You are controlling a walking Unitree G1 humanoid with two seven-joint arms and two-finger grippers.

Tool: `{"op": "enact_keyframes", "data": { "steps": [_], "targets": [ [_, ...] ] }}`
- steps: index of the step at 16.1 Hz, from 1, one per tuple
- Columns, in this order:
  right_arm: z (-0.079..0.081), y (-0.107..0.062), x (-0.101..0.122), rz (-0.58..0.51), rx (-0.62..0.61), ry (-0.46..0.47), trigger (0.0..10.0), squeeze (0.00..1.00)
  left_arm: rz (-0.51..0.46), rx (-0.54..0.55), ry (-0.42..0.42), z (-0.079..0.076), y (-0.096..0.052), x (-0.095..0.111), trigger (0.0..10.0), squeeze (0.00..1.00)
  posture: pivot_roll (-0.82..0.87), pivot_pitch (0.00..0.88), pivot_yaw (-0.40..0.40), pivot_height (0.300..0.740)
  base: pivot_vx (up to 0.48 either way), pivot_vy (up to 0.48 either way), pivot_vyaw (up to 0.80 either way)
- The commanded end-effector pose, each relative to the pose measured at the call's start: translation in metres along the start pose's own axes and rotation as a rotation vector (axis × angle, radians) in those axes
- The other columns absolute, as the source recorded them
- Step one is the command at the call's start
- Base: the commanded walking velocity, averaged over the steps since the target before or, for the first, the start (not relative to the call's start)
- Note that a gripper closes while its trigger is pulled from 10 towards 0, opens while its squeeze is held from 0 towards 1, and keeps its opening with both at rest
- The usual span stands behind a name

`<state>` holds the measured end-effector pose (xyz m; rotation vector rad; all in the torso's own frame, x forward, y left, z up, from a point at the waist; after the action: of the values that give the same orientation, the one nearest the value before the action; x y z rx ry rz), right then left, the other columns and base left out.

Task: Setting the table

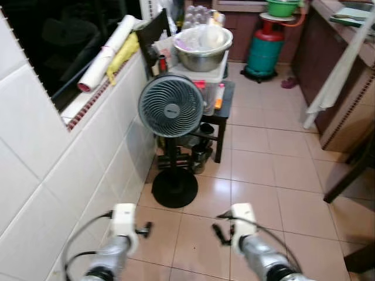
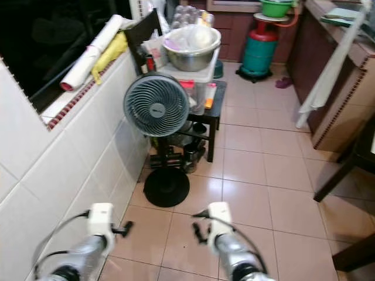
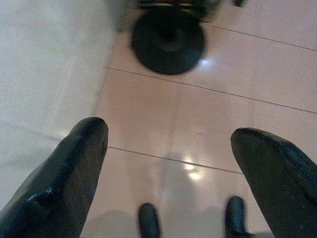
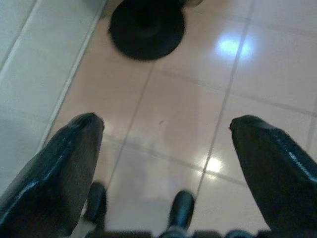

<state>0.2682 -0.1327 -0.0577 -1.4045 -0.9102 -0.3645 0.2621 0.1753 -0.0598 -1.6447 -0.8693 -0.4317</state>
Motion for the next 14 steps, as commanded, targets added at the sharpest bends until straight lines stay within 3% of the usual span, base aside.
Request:
{"op": "enact_keyframes", "data": {
  "steps": [1, 4, 5, 6, 8, 11, 14],
  "targets": [
    [0.0, 0.001, 0.007, -0.024, -0.011, -0.031, 10.0, 0.0, -0.01, -0.02, 0.013, -0.002, 0.0, 0.002, 10.0, 0.0, 0.0, 0.0, 0.029, 0.74, 0.0, 0.0, 0.0],
    [-0.01, 0.001, 0.025, -0.099, -0.037, -0.076, 10.0, 0.0, -0.064, -0.095, 0.109, -0.003, 0.0, 0.021, 10.0, 0.0, 0.0, 0.0, 0.037, 0.74, 0.0, 0.0, 0.0],
    [-0.02, 0.001, 0.04, -0.168, -0.062, -0.082, 10.0, 0.0, -0.122, -0.16, 0.19, -0.006, -0.001, 0.039, 10.0, 0.0, 0.0, 0.0, 0.037, 0.74, 0.0, 0.0, 0.0],
    [-0.023, 0.0, 0.045, -0.19, -0.074, -0.064, 10.0, 0.0, -0.152, -0.174, 0.214, -0.007, -0.002, 0.046, 10.0, 0.0, 0.0, 0.0, 0.037, 0.74, 0.0, 0.0, 0.0],
    [-0.042, -0.006, 0.067, -0.309, -0.114, -0.048, 10.0, 0.0, -0.305, -0.249, 0.241, -0.009, -0.009, 0.075, 10.0, 0.0, 0.01, 0.0, 0.028, 0.74, 0.0, 0.0, 0.0],
    [-0.057, -0.022, 0.088, -0.502, -0.129, -0.008, 10.0, 0.0, -0.503, -0.32, 0.233, -0.017, -0.029, 0.088, 10.0, 0.0, 0.02, 0.0, 0.034, 0.74, 0.0, 0.0, 0.0],
    [-0.065, -0.054, 0.088, -0.599, -0.132, -0.023, 10.0, 0.0, -0.629, -0.312, 0.235, -0.02, -0.057, 0.079, 10.0, 0.0, 0.01, 0.0, 0.047, 0.74, 0.0, 0.0, 0.0]
  ]
}}
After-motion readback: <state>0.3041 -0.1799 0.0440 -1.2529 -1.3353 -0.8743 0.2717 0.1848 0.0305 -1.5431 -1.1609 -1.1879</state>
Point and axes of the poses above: a point about 5 cm out from each wrist's last joint towards the gripper, its own y axis pointing out of the wrist towards the gripper, its own x axis along the axis of the wrist's last joint, z = x × y, the point moved 2 cm from there along y, pointing out of the wrist towards the gripper, and after that the axes turned 15 degrees about -y, right-handed, at the moved point
